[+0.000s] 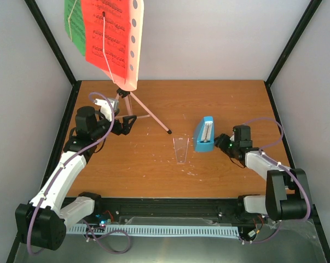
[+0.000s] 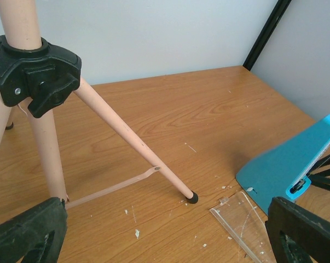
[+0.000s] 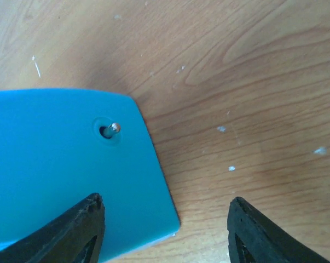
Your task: Pack up the instrument practice props
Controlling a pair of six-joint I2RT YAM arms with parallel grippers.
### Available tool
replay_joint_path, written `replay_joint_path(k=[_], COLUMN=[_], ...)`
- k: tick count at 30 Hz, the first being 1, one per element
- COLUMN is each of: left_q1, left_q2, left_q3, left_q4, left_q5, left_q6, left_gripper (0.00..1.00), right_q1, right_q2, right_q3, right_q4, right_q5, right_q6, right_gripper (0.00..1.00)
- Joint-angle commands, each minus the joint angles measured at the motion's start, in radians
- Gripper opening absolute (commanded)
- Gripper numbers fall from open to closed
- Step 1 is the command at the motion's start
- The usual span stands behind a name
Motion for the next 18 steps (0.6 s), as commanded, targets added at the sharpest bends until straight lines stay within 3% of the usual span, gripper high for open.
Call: replay_joint_path(k=[1,13,18], left_q1=[-0.010,-0.010,-0.009], left_q2=[0.006,0.007,0.002], left_q3=[0.024,0.024,0.023], left_q4=[-0.010,-0.011,-0.011], left_q5=[0.004,0.007,0.004], left_q6=[-0.013,-0.013,-0.012], left_gripper=[1.00,1.00,1.00], right_q1=[0.049,0.282,0.297], right_q2=[0.028,0.099,0.045], right_q3=[-0.015,-0.013,-0.014], right_q4=[0.071,0.214,0.197], right_q5=[-0.034,0.017,0.075], right_q6=[-0.013,0.032,0.018], right_gripper=[0.57,0.54,0.57])
